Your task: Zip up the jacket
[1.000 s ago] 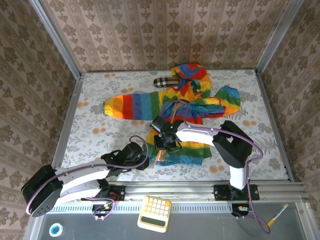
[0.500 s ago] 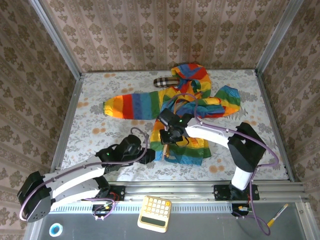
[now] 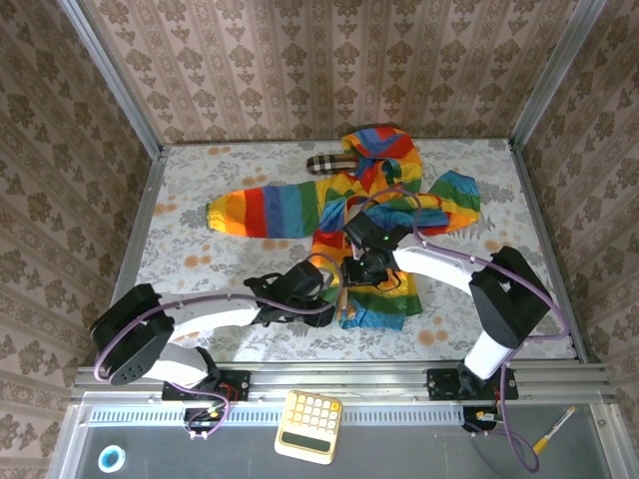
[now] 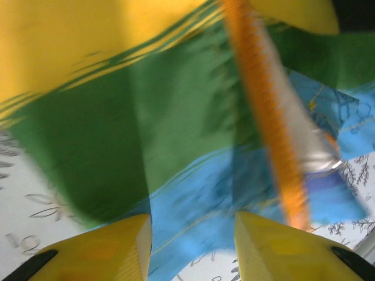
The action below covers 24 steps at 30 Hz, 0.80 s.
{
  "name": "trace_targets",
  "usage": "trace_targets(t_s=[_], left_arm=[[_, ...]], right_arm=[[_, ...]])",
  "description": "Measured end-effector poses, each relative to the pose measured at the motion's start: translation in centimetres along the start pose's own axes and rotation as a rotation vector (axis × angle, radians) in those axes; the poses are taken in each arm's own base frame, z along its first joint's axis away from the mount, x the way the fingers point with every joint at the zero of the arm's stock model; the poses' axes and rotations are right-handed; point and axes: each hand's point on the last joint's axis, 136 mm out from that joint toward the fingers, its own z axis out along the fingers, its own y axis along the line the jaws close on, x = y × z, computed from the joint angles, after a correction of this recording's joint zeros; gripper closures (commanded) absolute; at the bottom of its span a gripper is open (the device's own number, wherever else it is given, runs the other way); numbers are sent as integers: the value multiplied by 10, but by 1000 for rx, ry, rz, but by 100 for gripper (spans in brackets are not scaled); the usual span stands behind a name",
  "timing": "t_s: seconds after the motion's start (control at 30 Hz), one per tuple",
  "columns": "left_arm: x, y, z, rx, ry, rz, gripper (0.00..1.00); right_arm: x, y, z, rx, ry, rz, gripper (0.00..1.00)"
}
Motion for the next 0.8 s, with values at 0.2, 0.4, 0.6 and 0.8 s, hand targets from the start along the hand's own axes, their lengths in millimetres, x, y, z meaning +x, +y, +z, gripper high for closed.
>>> trace_targets(t_s=[0.2,0.4,0.6,0.8], left_arm=[[-2,-14,5,15,-10,61,66],[-6,-14,3,23,-47,35,69],[-17,11,-33,6,-146,-72,60],[-8,58,-55,-38,-213,-250,49]], right_arm=[[8,-1,-20,-30,-42,13,68],[14,6,-42,-91,-110,68,75],[25,27,-37,-120,-94,71,80],[40,47,-13,-125,-41,69,81]])
